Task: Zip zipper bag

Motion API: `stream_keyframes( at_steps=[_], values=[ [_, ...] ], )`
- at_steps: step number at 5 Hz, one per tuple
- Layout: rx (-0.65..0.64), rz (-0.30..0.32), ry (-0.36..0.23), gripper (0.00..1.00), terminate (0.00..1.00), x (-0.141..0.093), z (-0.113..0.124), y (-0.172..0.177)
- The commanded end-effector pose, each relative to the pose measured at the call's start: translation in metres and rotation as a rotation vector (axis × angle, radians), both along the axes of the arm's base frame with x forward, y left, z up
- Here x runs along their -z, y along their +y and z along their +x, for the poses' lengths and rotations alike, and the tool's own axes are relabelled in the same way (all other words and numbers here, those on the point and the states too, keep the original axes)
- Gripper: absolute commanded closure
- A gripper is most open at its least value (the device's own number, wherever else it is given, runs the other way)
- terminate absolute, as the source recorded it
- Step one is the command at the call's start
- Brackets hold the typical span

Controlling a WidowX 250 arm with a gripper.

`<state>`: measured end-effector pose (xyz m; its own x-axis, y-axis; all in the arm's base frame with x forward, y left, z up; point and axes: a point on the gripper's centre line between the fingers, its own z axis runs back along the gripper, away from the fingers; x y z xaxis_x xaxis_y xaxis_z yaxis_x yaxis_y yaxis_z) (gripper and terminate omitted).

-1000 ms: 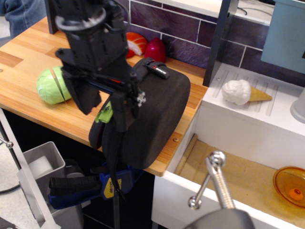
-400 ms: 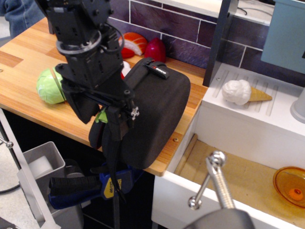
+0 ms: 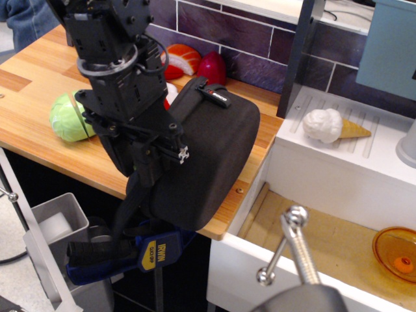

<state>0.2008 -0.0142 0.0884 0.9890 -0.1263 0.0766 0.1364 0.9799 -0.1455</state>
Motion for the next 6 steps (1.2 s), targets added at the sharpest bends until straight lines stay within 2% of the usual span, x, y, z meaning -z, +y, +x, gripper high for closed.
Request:
stream_keyframes(
  at_steps=[1,2,3,4,6],
  values=[
    [-0.020,0.014,0.015,1.00,0.00,0.004,-0.019,0.001],
    [-0.019,0.059,0.039,1.00,0.00,0.025,-0.037,0.003],
    [-0.024,0.108,0.009,1.00,0.00,0.051,-0.045,0.008],
    [-0.028,0.151,-0.049,1.00,0.00,0.074,-0.042,0.009],
    [-0.042,0.193,-0.131,1.00,0.00,0.111,-0.032,0.019]
  ],
)
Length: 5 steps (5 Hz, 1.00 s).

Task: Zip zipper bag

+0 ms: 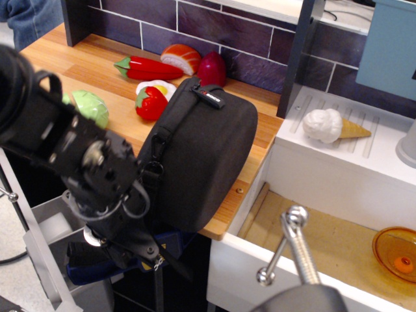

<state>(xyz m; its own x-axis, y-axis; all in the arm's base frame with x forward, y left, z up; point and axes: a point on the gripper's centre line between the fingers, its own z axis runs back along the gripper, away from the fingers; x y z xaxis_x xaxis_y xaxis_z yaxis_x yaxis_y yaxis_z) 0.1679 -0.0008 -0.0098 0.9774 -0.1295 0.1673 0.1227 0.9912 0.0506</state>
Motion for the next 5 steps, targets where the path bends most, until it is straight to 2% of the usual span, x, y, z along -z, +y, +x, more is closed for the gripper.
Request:
stream_keyframes(
  at_steps=[1,2,4,5],
  values=[
    [-0.012,-0.024,0.022,1.00,0.00,0.009,0.002,0.006],
    [-0.064,-0.085,-0.029,0.00,0.00,-0.019,-0.001,0.008],
    [-0.064,-0.085,-0.029,0.00,0.00,-0.019,-0.001,0.008],
    [-0.064,-0.085,-0.029,0.00,1.00,-0.019,-0.001,0.008]
  ],
)
